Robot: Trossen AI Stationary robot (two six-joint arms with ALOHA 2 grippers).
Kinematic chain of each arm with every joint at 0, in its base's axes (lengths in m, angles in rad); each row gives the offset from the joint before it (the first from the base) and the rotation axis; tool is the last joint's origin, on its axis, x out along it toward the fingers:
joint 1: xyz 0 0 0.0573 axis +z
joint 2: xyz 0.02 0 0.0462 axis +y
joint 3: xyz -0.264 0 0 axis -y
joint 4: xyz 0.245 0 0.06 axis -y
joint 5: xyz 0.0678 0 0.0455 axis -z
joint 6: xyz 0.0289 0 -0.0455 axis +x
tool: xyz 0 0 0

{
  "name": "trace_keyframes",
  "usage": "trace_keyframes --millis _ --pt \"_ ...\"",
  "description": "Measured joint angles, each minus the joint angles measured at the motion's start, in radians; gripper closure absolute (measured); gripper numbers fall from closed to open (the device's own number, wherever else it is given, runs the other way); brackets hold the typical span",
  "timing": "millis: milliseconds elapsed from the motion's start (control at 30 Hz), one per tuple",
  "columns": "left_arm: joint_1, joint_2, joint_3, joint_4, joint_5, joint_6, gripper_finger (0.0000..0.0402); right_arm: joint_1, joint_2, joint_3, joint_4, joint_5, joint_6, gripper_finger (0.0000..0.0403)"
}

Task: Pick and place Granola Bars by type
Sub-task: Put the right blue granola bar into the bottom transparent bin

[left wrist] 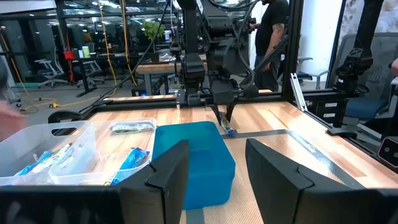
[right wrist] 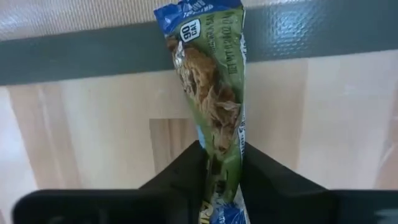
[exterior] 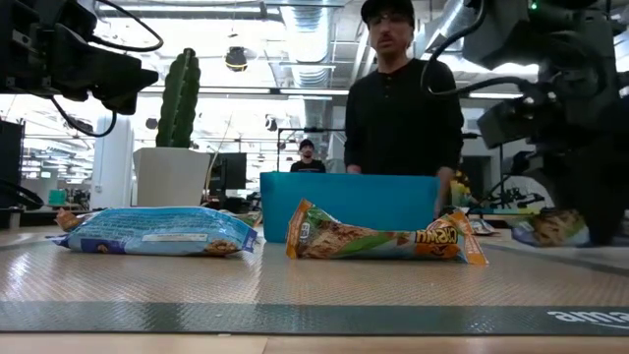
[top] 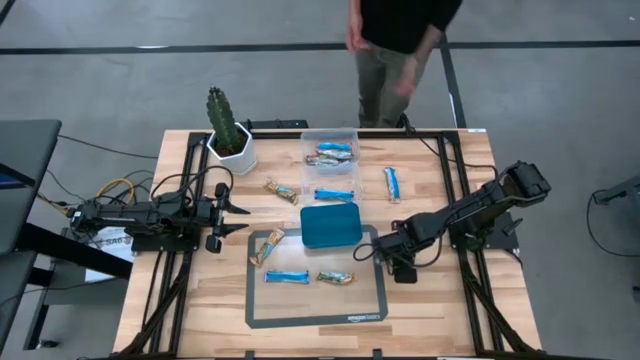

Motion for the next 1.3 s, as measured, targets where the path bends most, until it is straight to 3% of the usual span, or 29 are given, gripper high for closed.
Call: trace_keyframes --millis 167,433,633,767,933,1300 --pt "0.000 0.000 0.000 0.000 0.000 0.000 0.0249 -0.014 -0.047 0.000 0.007 0.001 0.042 0.0345" --pt "0.000 0.000 0.000 0.000 0.000 0.000 0.0249 -0.069 -0.154 0.000 0.079 0.011 0.152 0.0347" --pt "0.000 0.000 0.000 0.000 0.000 0.000 0.0249 -0.157 -0.242 0.037 0.177 0.114 0.209 0.0347" --pt "0.000 0.000 0.000 0.000 0.000 0.000 0.0249 -0.243 -0.255 0.130 0.184 0.204 0.121 0.0347" --pt "0.000 0.000 0.000 0.000 0.000 0.000 0.0249 -0.358 -0.173 0.296 0.149 0.232 -0.073 0.0347" --pt "0.000 0.000 0.000 0.000 0.000 0.000 0.0249 -0.524 0.240 0.739 -0.090 0.235 -0.428 0.0347"
